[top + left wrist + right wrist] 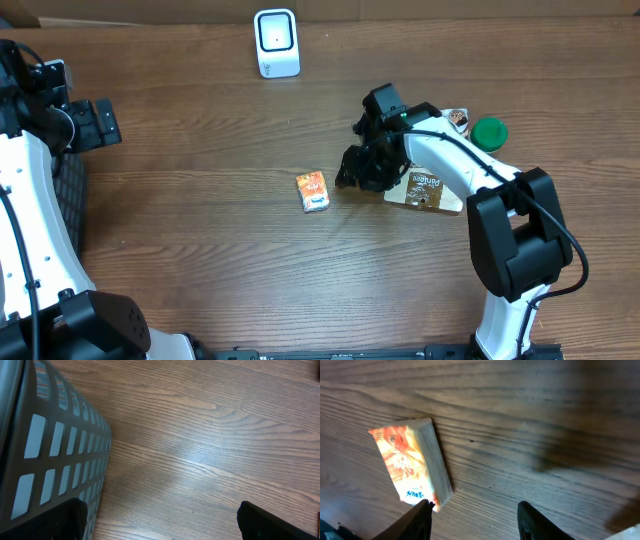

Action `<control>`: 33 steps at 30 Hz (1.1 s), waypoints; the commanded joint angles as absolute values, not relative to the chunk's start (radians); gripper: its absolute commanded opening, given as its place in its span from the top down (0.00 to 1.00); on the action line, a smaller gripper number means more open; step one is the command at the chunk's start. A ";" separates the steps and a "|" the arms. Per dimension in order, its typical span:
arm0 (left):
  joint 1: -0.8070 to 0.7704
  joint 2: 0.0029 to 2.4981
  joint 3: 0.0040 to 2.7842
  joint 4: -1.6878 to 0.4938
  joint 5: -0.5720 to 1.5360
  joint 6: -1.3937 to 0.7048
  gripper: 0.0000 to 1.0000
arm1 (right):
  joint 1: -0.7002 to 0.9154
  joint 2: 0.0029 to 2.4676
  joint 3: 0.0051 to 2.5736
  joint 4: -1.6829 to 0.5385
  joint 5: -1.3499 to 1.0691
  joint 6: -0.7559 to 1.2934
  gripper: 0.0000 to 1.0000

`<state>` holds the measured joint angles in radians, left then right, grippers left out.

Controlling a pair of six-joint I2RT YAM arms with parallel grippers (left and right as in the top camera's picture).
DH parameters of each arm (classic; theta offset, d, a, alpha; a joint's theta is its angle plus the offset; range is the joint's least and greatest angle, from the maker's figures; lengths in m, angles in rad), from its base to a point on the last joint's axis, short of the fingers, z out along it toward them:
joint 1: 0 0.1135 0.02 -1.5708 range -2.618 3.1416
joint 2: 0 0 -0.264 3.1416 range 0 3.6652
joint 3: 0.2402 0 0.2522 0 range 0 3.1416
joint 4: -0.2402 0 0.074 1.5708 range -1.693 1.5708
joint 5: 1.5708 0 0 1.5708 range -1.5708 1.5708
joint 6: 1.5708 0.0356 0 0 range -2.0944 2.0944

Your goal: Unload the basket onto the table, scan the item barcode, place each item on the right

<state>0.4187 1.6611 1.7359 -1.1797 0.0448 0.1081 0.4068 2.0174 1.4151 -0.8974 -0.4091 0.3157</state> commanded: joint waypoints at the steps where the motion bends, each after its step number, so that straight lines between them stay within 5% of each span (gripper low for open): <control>1: 0.412 1.661 1.736 -1.177 0.044 0.120 0.00 | 0.410 2.011 1.408 -0.875 -0.421 0.348 0.48; 33: 0.412 1.661 1.736 -1.177 0.044 0.120 0.00 | 0.447 2.012 1.347 -0.708 -0.499 0.449 0.49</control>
<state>0.4187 1.6611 1.7359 -1.1801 0.0448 0.1081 0.4294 2.0174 1.3544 -0.7147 -0.4931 0.4385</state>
